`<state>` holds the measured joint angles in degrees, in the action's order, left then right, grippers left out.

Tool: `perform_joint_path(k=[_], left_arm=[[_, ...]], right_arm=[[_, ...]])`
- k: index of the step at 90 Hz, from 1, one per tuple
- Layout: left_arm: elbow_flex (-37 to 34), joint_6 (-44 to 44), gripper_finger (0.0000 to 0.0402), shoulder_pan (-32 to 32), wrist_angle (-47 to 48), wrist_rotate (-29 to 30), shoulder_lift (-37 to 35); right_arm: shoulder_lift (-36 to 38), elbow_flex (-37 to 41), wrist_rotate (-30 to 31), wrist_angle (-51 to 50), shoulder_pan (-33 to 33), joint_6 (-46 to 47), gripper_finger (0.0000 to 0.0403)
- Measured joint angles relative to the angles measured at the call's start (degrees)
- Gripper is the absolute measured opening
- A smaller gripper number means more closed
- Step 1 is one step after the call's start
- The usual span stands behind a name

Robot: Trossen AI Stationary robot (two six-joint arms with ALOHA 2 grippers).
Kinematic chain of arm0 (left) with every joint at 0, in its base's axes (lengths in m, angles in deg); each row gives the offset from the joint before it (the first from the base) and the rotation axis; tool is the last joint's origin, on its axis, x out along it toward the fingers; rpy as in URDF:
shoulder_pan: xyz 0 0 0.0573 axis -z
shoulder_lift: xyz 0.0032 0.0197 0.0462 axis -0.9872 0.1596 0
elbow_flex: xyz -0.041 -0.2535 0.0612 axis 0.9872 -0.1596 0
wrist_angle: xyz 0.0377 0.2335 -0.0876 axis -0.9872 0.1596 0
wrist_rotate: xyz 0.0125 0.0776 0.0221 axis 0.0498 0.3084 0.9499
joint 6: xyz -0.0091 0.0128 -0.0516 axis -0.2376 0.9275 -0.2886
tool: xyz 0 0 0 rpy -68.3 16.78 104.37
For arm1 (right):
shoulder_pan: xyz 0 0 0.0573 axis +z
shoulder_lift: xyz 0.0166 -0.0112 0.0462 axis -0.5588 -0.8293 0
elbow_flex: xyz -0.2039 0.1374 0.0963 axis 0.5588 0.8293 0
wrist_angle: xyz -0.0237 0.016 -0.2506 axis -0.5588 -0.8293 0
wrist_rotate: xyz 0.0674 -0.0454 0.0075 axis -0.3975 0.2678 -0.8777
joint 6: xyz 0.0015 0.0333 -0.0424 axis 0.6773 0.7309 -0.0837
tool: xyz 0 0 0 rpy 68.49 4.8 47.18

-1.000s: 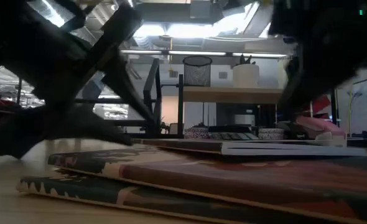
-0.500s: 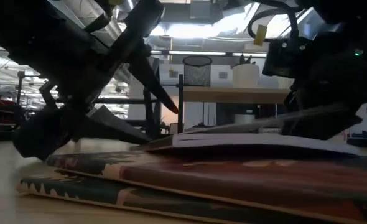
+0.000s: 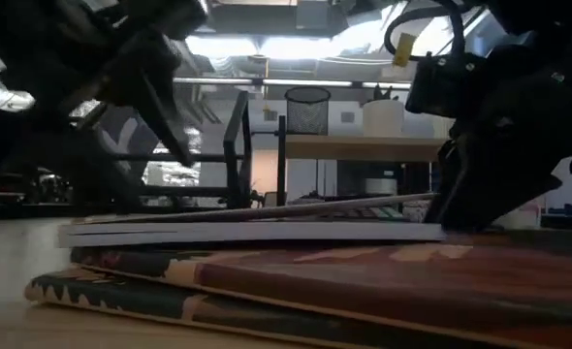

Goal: Stock shelves
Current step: Put the red book on the book shelf

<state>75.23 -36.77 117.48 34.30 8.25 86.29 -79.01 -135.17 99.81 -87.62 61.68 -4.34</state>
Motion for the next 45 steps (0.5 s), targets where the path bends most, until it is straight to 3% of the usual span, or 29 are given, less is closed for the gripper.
perform_joint_path(k=[15,45], left_arm=[[0.07,-5.99,0.0206,1.58,2.34,-2.01,1.90],[0.35,-11.94,0.0206,1.62,-1.86,6.95,7.10]], right_arm=[[0.00,0.00,0.08,2.12,0.00,-1.68,0.0218],[0.00,-0.09,-0.96,8.15,-3.33,-4.78,0.0218]])
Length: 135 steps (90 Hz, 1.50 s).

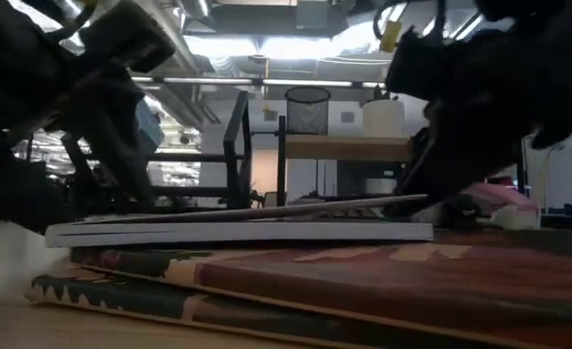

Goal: Stock shelves
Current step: Put the red book on the book shelf

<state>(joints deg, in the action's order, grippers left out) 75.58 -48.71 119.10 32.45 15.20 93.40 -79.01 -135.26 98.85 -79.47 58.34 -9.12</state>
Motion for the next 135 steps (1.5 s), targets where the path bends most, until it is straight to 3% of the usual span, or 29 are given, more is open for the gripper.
perform_joint_path(k=[34,81,115,135], left_arm=[[-0.01,1.94,0.0205,-2.30,-0.73,2.71,0.48],[-0.26,9.43,0.0204,-3.89,-7.76,5.54,1.15],[-0.15,11.70,0.0102,-2.64,-6.42,5.19,0.75],[-0.15,12.12,0.0116,-1.46,-4.23,3.79,0.23]], right_arm=[[-0.05,0.02,-3.62,7.44,-5.13,-5.50,0.0218],[-11.04,-3.90,-10.58,16.00,-5.70,-3.57,0.0218],[-10.71,-4.81,-8.89,12.34,-5.61,-4.78,0.0218],[-10.67,-4.81,-8.97,11.52,-5.61,-5.15,0.0218]])
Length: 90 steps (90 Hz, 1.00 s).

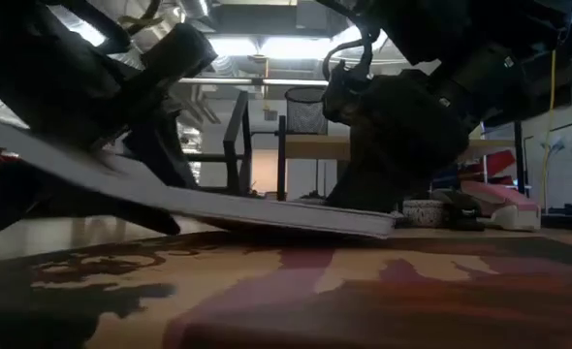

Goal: Stock shelves
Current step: Put the red book on the book shelf

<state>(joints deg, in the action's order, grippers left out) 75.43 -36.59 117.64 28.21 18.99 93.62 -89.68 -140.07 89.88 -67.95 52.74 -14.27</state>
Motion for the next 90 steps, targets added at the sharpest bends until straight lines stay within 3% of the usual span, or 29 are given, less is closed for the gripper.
perform_joint_path(k=[30,46,74,90], left_arm=[[0.00,-1.66,0.0191,2.89,1.50,-3.54,-1.20],[0.00,-3.52,0.0203,4.54,3.45,-7.62,-3.08],[0.00,-8.81,0.0170,8.17,9.10,-9.12,-6.97],[0.00,-12.36,0.0113,9.89,11.74,-9.02,-8.60]], right_arm=[[0.00,0.04,0.00,-0.20,0.00,0.11,0.0218],[0.00,0.07,-0.04,-0.23,0.01,0.20,0.0218],[0.00,0.09,-0.39,-0.22,0.00,0.31,0.0218],[-0.02,0.11,-0.42,-0.15,0.00,0.31,0.0218]])
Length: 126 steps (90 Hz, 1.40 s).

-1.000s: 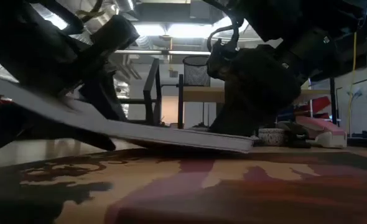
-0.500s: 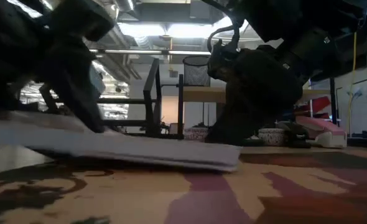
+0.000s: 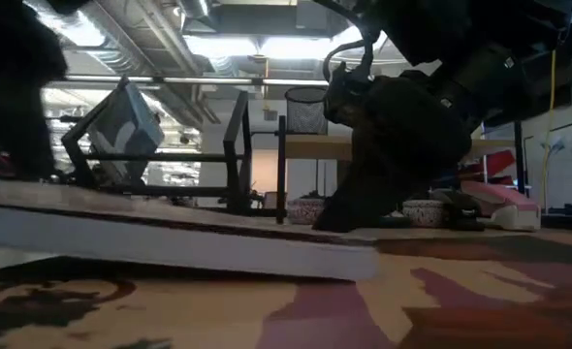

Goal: Stock shelves
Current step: Put the red book on the book shelf

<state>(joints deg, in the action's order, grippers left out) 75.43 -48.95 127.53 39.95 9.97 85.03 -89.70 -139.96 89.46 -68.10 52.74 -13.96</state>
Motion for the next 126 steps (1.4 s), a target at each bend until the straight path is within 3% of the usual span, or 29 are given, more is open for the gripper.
perform_joint_path(k=[14,22,46,71,95,109,126], left_arm=[[0.00,0.76,0.0023,0.16,-0.03,5.87,0.02],[0.01,-0.25,0.0008,0.12,0.54,7.48,0.02],[0.02,-1.46,0.0042,2.15,1.02,-3.66,0.04],[0.07,-3.95,0.0112,2.99,-2.66,0.45,3.28],[0.28,-3.16,0.0177,1.42,-7.59,3.49,7.89],[0.10,-1.15,0.0180,0.82,-10.73,7.66,8.12],[0.00,3.33,0.0154,-0.50,-13.84,7.87,8.35]], right_arm=[[-0.01,0.00,-0.04,0.01,0.00,0.00,0.0218],[-0.02,0.00,-0.04,0.00,0.00,0.00,0.0218],[0.13,-0.37,-0.08,-0.38,-0.02,-0.04,0.0218],[1.20,-8.45,-3.27,-7.20,1.20,-4.71,0.0218],[-3.95,-13.46,-5.13,-10.68,1.49,-5.28,0.0218],[-7.09,-14.56,-5.19,-9.41,1.46,-3.36,0.0218],[-7.77,-15.55,-5.04,-10.29,1.44,-3.23,0.0218]])
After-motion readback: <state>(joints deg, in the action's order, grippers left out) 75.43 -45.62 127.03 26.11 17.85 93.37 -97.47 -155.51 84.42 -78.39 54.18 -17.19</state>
